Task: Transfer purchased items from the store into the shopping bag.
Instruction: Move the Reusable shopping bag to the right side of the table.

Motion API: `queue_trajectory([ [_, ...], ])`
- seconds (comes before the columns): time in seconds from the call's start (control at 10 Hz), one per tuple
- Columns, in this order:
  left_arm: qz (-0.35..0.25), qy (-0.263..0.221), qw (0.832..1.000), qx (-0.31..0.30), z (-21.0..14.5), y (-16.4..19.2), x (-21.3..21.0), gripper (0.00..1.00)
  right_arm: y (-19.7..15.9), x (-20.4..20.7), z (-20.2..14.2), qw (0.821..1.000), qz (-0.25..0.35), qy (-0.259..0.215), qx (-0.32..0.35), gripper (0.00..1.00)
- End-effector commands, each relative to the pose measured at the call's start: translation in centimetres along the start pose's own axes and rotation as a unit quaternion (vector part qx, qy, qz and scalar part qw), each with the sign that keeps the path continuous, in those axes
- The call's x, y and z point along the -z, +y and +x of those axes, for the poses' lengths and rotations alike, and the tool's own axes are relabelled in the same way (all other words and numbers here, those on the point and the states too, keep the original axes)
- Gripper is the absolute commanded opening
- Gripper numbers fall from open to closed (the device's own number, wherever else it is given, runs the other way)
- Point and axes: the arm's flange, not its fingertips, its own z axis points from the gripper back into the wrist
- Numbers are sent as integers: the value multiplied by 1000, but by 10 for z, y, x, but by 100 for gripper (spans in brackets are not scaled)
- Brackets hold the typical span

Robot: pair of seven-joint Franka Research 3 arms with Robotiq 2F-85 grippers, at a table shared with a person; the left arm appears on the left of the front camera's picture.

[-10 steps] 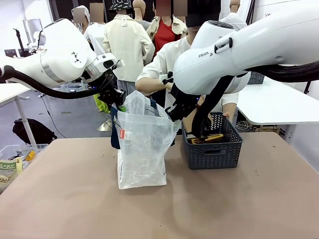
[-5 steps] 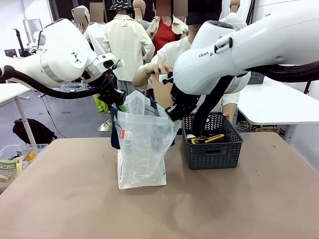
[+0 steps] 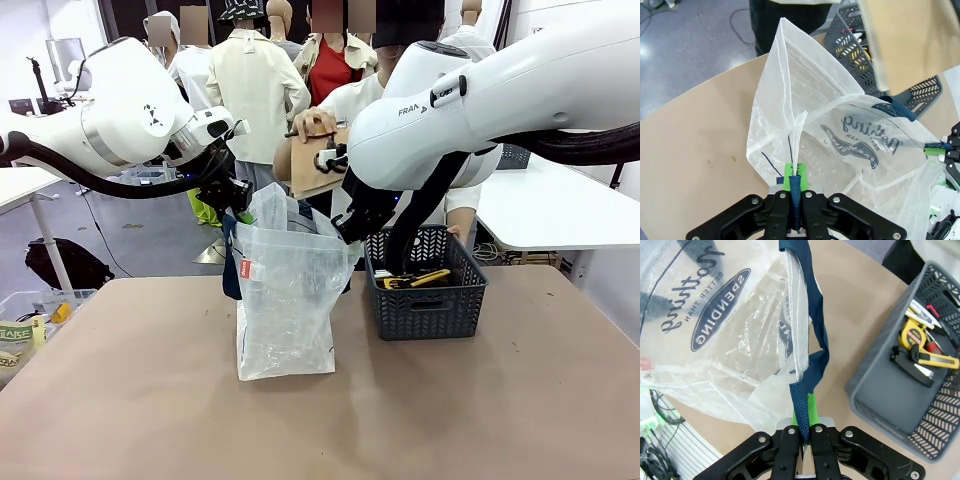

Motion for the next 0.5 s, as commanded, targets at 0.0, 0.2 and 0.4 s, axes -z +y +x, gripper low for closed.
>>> queue_trajectory([
  [0.0, 1, -1, 1000, 1, 0, 1, -2, 0, 0, -1, 0, 1000, 1, 0, 1, 0],
  [0.2, 1, -1, 1000, 1, 0, 1, -2, 0, 0, -1, 0, 1000, 1, 0, 1, 0],
  [0.4, 1, -1, 1000, 1, 0, 1, -2, 0, 0, -1, 0, 1000, 1, 0, 1, 0],
])
